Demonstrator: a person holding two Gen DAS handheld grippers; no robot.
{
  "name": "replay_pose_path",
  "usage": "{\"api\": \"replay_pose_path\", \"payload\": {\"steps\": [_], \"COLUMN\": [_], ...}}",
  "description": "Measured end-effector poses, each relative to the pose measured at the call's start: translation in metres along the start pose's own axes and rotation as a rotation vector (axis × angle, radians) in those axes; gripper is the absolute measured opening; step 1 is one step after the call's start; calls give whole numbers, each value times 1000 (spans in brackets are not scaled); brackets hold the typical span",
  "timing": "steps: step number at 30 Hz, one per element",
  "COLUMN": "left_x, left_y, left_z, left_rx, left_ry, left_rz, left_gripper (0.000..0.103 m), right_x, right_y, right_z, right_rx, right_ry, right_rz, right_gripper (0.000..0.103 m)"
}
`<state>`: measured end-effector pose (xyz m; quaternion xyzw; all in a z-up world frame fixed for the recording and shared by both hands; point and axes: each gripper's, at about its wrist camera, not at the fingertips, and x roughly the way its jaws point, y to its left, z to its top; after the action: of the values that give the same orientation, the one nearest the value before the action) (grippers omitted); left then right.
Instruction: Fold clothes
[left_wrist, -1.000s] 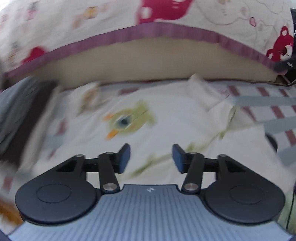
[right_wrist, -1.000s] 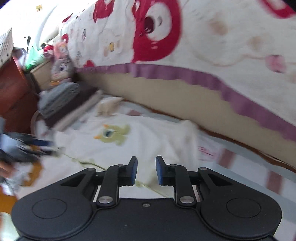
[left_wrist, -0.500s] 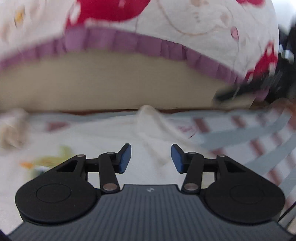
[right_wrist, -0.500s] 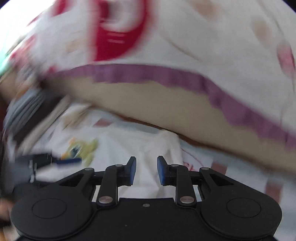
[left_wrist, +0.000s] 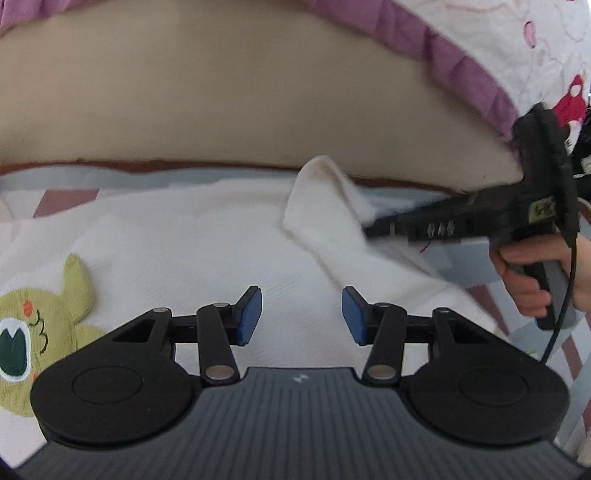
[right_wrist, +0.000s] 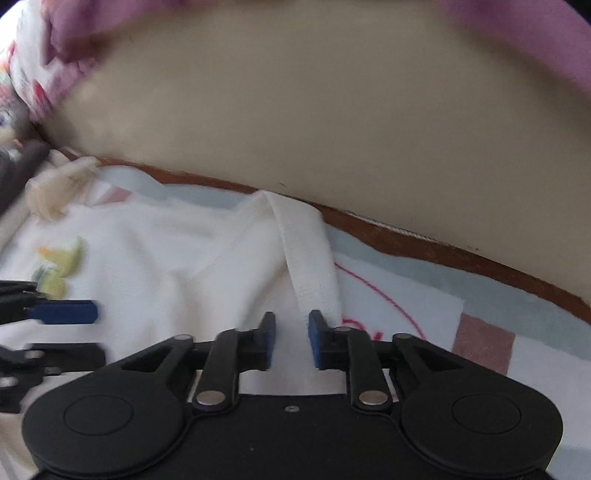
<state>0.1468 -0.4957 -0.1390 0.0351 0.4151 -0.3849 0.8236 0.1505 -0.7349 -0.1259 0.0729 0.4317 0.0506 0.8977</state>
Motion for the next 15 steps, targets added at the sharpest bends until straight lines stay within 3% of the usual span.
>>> {"api": "replay_pose_path", "payload": {"steps": [1, 4, 9, 10, 11, 15], "left_x": [3, 3, 1, 1, 1, -2], "left_y": [4, 14, 18, 16, 14, 5], "left_z": [0, -4, -4, -3, -2, 2], "left_rx": [-5, -24, -13, -10, -4, 7], "left_ry": [10, 39, 56, 59, 61, 59], "left_rz": [5, 20, 44, 46, 48, 32], "left_gripper": [48, 48, 49, 50, 50, 50], "right_x": [2, 8, 13, 13, 14, -20], "right_y": [-1, -5, -5, -5, -4, -35], "right_z": [1, 0, 3, 3, 4, 11], "right_rx": [-5, -34, -91, -102, -113, 9], "right_ry": [-19, -79, -150, -163, -177, -308], "right_rz": [0, -8, -105, -125, -146, -156], "right_gripper": [40, 40, 47, 32, 5, 3]}}
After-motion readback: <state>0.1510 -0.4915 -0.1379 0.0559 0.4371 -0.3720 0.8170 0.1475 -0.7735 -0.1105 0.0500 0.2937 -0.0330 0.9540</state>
